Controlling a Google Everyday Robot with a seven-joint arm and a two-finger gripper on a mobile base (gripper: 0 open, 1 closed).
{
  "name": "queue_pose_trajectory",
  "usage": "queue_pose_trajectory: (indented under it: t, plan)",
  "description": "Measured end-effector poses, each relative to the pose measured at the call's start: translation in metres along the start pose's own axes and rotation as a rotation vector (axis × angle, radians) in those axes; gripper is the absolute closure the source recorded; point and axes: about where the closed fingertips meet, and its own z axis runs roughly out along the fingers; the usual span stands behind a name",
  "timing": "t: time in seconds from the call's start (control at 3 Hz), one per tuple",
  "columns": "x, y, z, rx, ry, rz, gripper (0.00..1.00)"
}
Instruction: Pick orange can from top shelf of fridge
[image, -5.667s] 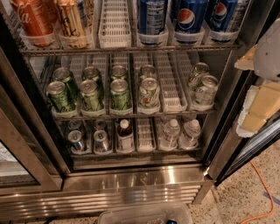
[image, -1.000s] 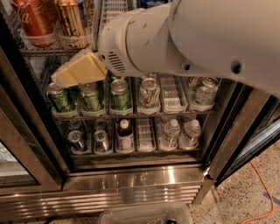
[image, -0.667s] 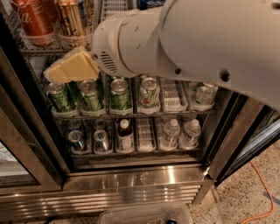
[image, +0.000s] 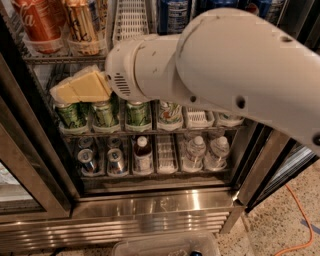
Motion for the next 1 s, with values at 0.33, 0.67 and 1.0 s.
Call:
queue_pose_trajectory:
  t: [0.33,0.67,1.0]
  plan:
    - [0.0051,-0.0082,0.0039,0.017,-0.018,0.034,0.00]
    - [0.0005,-0.0182,0.0131,0.047,-0.084,0.075,0.00]
    - [-0.0017,-0.0167,0.0135,0.047,-0.088,0.073,0.00]
